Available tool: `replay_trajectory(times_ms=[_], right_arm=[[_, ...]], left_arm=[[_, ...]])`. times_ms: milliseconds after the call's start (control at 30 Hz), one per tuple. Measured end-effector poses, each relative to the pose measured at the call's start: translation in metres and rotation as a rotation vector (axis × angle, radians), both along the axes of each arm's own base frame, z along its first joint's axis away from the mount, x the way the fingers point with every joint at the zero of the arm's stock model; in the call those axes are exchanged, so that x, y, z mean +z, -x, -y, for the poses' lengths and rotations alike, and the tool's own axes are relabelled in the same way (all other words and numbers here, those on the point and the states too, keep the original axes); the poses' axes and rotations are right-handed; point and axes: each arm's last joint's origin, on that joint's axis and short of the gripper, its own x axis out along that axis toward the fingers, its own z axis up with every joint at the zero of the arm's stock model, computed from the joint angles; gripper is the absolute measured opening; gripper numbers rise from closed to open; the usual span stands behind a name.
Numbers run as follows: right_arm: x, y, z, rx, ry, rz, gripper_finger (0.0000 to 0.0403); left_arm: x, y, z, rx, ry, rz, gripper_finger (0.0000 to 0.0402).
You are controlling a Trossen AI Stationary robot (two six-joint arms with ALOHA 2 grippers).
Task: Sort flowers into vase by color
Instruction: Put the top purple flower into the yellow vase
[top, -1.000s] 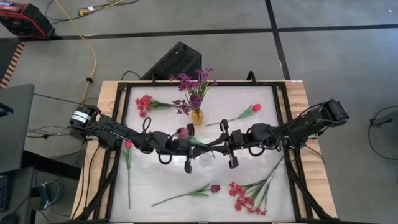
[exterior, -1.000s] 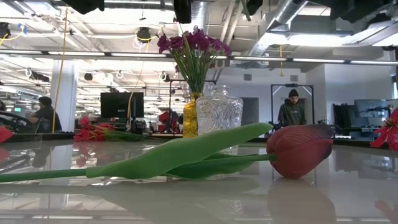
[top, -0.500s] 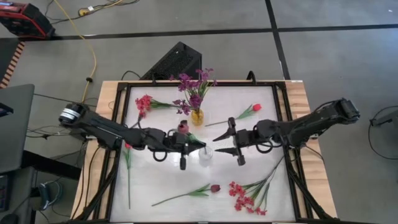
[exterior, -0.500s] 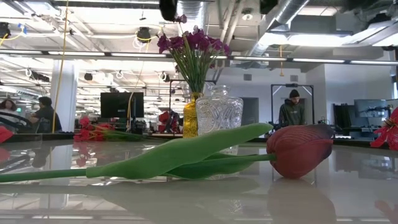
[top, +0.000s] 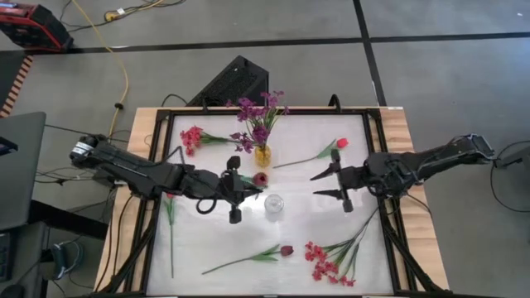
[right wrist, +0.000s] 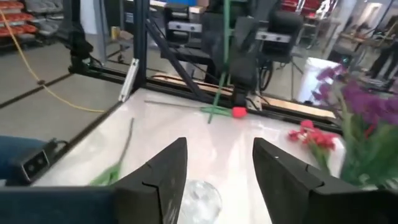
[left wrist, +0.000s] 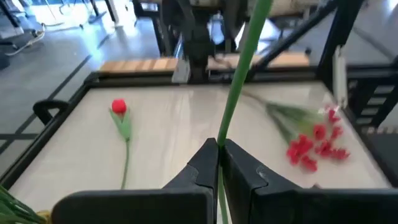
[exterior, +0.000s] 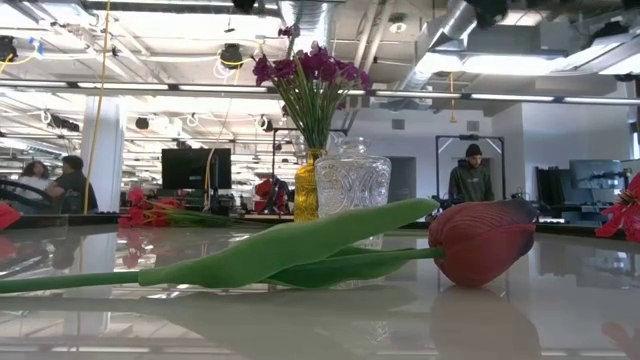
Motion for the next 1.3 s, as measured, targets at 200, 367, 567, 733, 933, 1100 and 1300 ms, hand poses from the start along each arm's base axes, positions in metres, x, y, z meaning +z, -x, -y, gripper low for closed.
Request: replay_trajectory(times_ms=[200,367,567,733,933,1100,1300], right_arm=[[-0.021,0.02,0.016,-0.072,-0.024,0.065,0.0193],[-0.026,0.03,0.024,-0.121,-0.079,0.065,0.0191],[-0.027,0.037,0.026,-0.131,-0.147,0.049,0.019],[-0.03,0.038,0.025,-0.125,-0.178,0.021,0.019],[-0.035,0.038,0.022,-0.111,-0.177,-0.031,0.0189],[-0.04,0.039,0.021,-0.11,-0.169,-0.083,0.0189],[-0.042,0.04,0.021,-0.113,-0.164,-0.111,0.0189]], left_arm=[[-0.026,-0.034,0.008,-0.074,-0.08,0.04,0.0],[-0.042,-0.056,-0.001,-0.084,-0.153,0.081,0.0],[-0.048,-0.065,-0.038,0.013,-0.176,0.055,0.0],[-0.047,-0.067,-0.065,0.076,-0.221,0.053,0.0],[-0.046,-0.066,-0.092,0.188,-0.275,0.044,0.0],[-0.047,-0.063,-0.11,0.327,-0.291,0.009,0.0],[-0.047,-0.063,-0.106,0.335,-0.295,0.005,0.0]])
